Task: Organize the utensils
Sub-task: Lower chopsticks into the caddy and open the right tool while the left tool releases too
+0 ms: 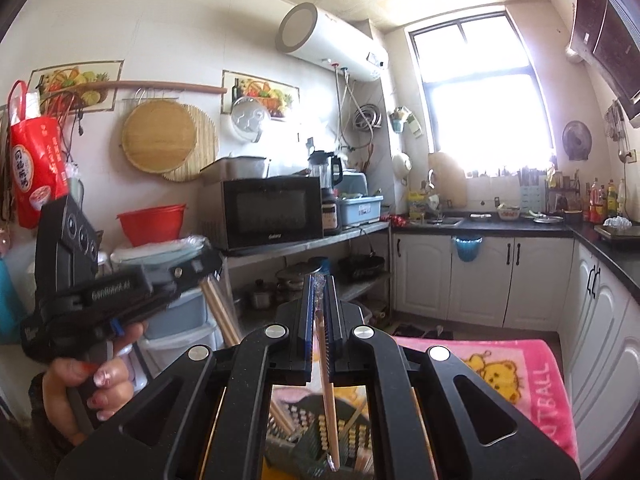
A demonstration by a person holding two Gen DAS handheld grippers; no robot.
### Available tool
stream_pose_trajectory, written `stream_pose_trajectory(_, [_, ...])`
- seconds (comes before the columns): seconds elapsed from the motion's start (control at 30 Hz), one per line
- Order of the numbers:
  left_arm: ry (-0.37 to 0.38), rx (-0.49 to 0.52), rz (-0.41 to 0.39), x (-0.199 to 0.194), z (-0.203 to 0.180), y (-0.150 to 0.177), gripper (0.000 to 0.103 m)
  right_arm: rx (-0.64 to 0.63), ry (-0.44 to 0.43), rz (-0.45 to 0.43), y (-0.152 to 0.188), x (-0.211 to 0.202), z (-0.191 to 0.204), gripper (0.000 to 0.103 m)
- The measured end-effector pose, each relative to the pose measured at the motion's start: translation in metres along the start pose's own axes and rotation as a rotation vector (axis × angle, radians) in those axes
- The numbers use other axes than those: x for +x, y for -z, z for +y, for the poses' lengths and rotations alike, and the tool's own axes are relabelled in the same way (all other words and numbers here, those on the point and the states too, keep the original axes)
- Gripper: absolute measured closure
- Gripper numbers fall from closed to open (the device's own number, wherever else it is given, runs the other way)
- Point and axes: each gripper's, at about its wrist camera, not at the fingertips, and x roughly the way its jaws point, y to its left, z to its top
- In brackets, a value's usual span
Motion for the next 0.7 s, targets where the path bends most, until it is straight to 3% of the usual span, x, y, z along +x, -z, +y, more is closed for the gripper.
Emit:
stream_pose_trajectory(0.2, [-0.006,-0.023,0.021,0.014,0.01,0.008,0.098,-0.006,0.034,0.011,0.001,0.023,-0.01,0.098])
stream_pose_trajectory(0.7, [-0.013,-0.046,0.104,0.044,0.024,0.049,0.098,0.02,0.046,0.066,0.048,0.051,-0.019,0.098])
